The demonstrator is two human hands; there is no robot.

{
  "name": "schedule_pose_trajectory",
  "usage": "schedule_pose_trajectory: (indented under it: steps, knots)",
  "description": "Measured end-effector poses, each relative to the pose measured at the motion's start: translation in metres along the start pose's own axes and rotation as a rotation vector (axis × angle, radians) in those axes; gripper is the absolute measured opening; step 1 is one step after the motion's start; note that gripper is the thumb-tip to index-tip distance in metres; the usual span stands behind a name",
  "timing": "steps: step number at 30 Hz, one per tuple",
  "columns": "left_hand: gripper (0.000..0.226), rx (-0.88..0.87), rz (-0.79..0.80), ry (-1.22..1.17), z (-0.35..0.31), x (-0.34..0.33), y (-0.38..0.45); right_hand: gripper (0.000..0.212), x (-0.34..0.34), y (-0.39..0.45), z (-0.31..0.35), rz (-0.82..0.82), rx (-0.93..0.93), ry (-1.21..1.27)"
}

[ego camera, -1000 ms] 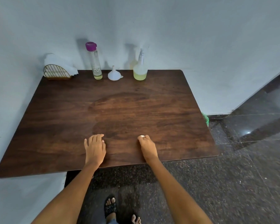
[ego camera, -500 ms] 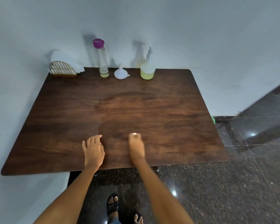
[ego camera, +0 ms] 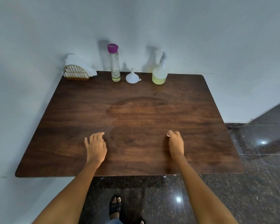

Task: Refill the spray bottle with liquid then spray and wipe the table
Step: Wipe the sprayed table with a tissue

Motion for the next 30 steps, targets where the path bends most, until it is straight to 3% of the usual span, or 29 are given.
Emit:
schedule_pose_trajectory:
  steps: [4, 8, 10, 13, 14, 16, 19, 22, 24, 26, 28, 30]
  knots:
    - [0.033, 0.004, 0.021, -0.015, 0.001, -0.009, 0.023, 0.023, -0.035, -0.027, 0.065, 0.004, 0.159, 0.0]
    - [0.034, -0.018, -0.003, -0.052, 0.009, -0.013, 0.062, 0.026, -0.1, -0.071, 0.185, 0.27, 0.47, 0.097]
    - [0.035, -0.013, -0.015, -0.034, 0.021, -0.014, 0.082, 0.025, -0.121, -0.069, 0.222, 0.409, 0.491, 0.204]
    - [0.036, 0.032, -0.031, -0.04, 0.043, -0.02, 0.109, 0.026, -0.136, -0.033, 0.239, 0.365, 0.691, 0.038]
    - [0.036, 0.041, -0.026, -0.041, 0.046, -0.023, 0.115, 0.028, -0.129, -0.012, 0.236, 0.252, 0.744, -0.021]
    - [0.035, 0.02, -0.013, -0.039, 0.045, -0.032, 0.125, 0.029, -0.111, 0.046, 0.203, 0.016, 0.61, -0.06]
    - [0.034, -0.027, 0.0, -0.064, 0.033, -0.04, 0.134, 0.027, -0.086, 0.114, 0.135, -0.068, 0.17, -0.069]
    - [0.034, -0.074, 0.006, -0.078, 0.024, -0.043, 0.139, 0.031, -0.079, 0.134, 0.108, -0.193, -0.071, -0.033]
    - [0.033, -0.086, 0.009, -0.082, 0.024, -0.045, 0.147, 0.031, -0.083, 0.13, 0.122, -0.236, -0.196, 0.004]
    - [0.033, -0.083, 0.006, -0.068, 0.027, -0.045, 0.15, 0.026, -0.104, 0.116, 0.17, -0.135, -0.081, 0.051]
    - [0.034, -0.095, 0.004, -0.066, 0.027, -0.048, 0.154, 0.022, -0.134, 0.087, 0.233, 0.051, 0.185, 0.044]
    - [0.034, -0.105, -0.003, -0.063, 0.024, -0.05, 0.156, 0.016, -0.148, 0.058, 0.276, 0.126, 0.451, 0.009]
Point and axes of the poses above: each hand's wrist, its own y-axis towards the middle knuckle, its own x-axis out of the back of the hand, z = x × y, the point moved 7 cm from there along y, towards the middle knuckle, and after that the axes turned 15 degrees about -z, right-handed, at the moved point
